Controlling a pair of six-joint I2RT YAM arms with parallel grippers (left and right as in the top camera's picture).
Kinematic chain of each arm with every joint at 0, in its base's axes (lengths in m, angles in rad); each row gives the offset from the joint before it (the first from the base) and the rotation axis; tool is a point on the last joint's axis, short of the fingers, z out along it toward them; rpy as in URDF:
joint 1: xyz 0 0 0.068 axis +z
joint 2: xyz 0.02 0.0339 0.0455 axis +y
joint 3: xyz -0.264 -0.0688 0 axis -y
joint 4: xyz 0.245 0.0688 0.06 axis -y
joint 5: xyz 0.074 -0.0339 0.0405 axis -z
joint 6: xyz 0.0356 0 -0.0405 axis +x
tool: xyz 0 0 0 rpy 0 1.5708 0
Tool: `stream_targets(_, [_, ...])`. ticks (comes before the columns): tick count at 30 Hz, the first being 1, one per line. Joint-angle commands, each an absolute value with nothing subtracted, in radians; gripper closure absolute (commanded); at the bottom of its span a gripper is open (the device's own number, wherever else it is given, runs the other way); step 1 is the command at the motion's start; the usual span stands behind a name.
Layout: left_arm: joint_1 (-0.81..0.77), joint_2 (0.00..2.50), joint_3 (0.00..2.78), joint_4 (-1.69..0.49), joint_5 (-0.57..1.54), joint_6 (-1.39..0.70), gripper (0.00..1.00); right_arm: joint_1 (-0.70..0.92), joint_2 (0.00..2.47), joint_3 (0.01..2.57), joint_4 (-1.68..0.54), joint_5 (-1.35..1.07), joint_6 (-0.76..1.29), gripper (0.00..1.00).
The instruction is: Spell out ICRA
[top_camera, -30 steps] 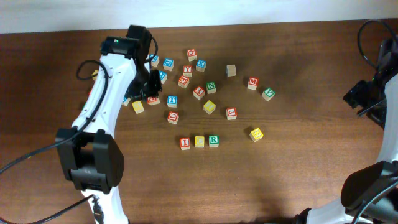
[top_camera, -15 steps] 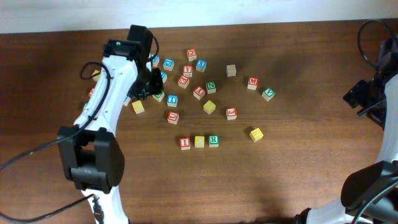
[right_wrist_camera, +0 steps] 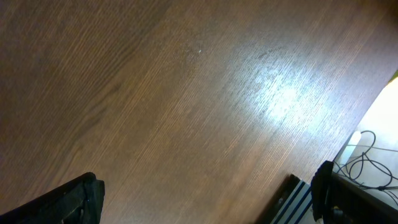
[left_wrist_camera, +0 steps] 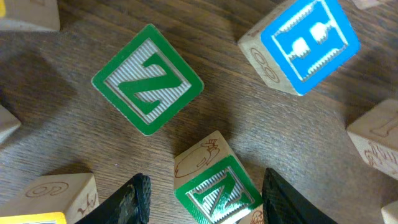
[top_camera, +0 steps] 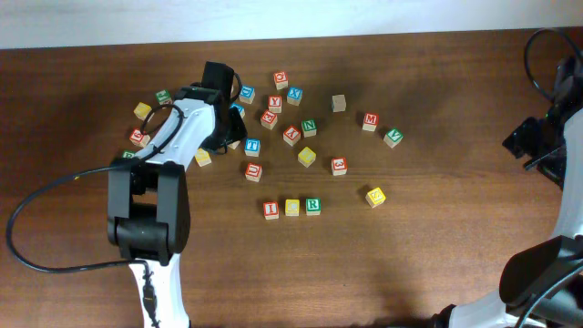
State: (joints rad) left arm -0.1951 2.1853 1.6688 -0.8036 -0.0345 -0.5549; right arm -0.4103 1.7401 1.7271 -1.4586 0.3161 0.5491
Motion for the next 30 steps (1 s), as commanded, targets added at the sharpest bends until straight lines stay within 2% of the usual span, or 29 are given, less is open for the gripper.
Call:
stream_targets(1, [-0.198, 2.188, 1.668, -0.796, -0.046, -0.618, 0.52, -0.413, 1.729, 1.737, -1.459, 0.318, 0.555, 0.02])
stream_targets(5, [-0.198, 2.188, 1.668, -0.781, -0.046, -0.618, 0.60, -0.413, 1.729, 1.737, -1.459, 0.318, 0.555, 0.02])
stream_targets(9, [-0.198, 2.188, 1.668, -0.771, -0.045, -0.617, 0.59, -0.413, 1.729, 1.737, -1.459, 0.318, 0.555, 0.02])
stream_targets(12, [-0.198, 2.188, 1.668, -0.771, -0.045, -0.617, 0.52, -0.413, 1.729, 1.737, -1.459, 0.318, 0.555, 0.02])
stream_targets(30, [-0.198, 2.210, 1.668, -0.763, -0.049, -0.617, 0.58, -0.413, 1.729, 1.737, -1.459, 0.318, 0.555, 0.02])
